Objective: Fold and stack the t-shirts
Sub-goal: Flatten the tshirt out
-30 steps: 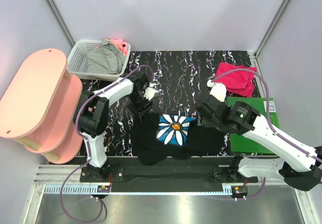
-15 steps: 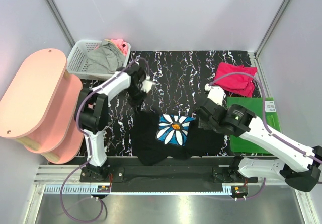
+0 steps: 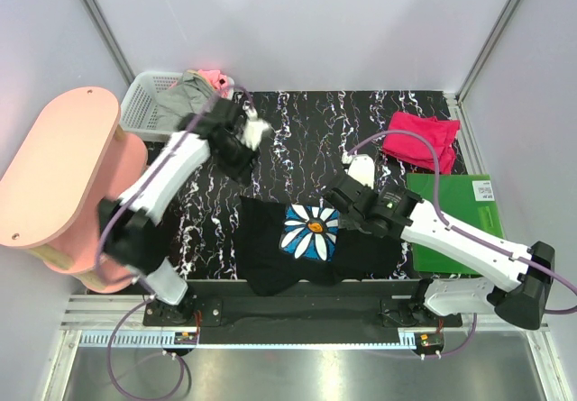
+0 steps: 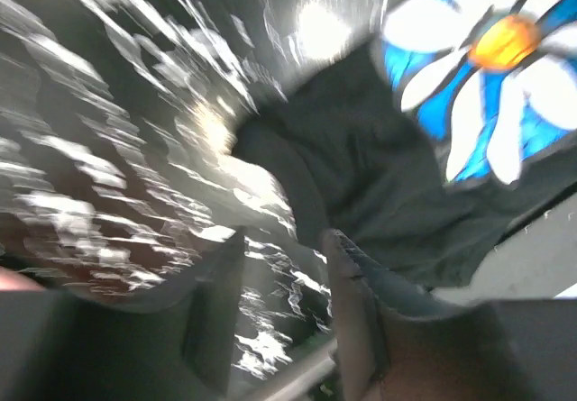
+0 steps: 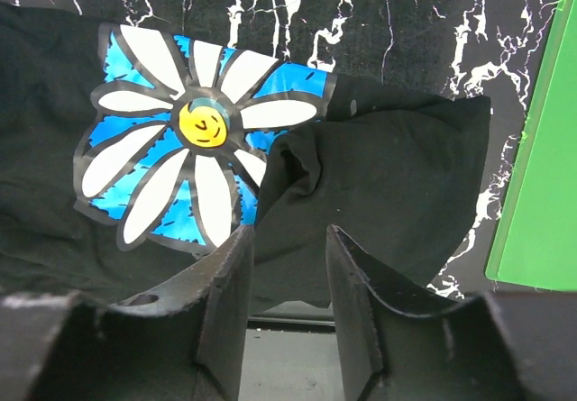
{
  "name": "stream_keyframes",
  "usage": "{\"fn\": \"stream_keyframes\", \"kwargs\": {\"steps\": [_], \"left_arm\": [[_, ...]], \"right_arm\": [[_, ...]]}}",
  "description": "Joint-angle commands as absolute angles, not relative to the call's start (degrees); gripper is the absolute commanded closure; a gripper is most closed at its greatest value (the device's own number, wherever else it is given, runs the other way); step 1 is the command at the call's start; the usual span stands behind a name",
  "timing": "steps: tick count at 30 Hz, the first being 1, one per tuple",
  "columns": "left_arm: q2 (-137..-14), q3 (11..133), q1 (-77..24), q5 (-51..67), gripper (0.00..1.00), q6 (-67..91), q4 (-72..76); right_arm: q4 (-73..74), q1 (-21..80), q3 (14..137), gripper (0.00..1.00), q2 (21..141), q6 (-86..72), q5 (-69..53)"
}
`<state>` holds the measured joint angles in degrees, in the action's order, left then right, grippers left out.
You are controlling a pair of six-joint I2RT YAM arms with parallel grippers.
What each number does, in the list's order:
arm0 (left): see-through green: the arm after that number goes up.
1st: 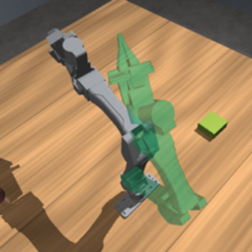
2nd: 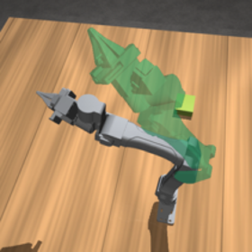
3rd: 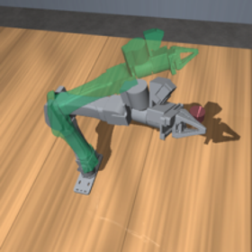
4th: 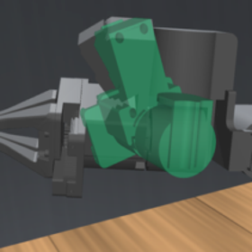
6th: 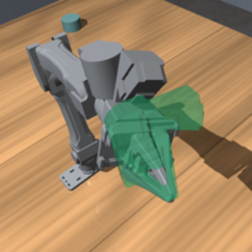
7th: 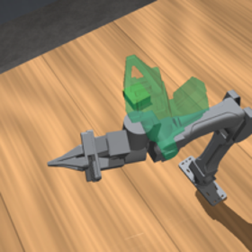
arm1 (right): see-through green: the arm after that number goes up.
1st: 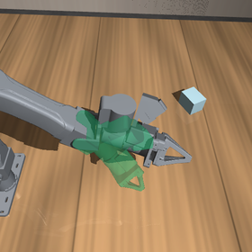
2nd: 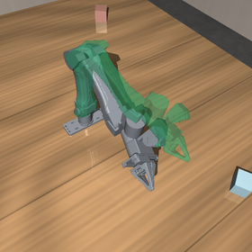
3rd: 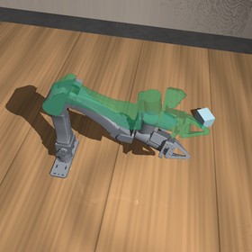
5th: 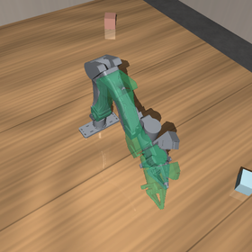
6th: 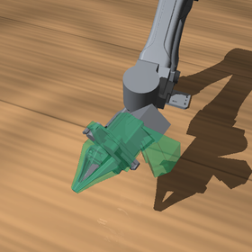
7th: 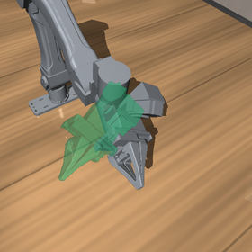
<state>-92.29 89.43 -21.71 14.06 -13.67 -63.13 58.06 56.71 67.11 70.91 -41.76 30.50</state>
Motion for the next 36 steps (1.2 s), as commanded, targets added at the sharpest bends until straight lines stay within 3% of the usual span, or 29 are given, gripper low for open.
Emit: {"fn": "stream_keyframes", "kwargs": {"steps": [1,2,8,28,31,32,35,36], "left_arm": [[-102.3,83.2,-21.8,13.6,0.36,-9.8,-61.1],[-102.8,83.7,-21.8,13.3,0.27,-9.2,-60.7],[-106.5,87.7,-21.5,11.8,0.21,-7.6,-58.9],[-114.7,85.3,-21.1,10.5,0.25,-7.2,-55.5],[-115.8,86.0,-21.1,11.6,0.41,-7.2,-55.6],[-116.1,86.5,-21.1,11.9,0.53,-7.1,-55.6],[-117.1,88.0,-21.1,13.3,0.75,-6.9,-56.0],[-117.3,88.4,-21.1,13.6,0.87,-6.9,-56.1]], "right_arm": [[56.3,56.5,67.0,0.52,67.7,-41.9,29.7],[56.3,56.5,66.8,0.51,67.0,-42.1,29.4],[56.2,56.5,64.3,0.46,63.0,-43.7,27.8],[57.1,56.5,63.5,0.49,60.9,-45.4,26.7],[57.2,56.5,63.8,0.49,60.9,-45.5,26.5],[57.2,56.5,64.0,0.50,60.9,-45.6,26.3],[57.4,56.5,64.1,0.50,60.7,-45.8,26.5],[57.5,56.5,64.1,0.50,60.6,-45.7,26.5]]}}
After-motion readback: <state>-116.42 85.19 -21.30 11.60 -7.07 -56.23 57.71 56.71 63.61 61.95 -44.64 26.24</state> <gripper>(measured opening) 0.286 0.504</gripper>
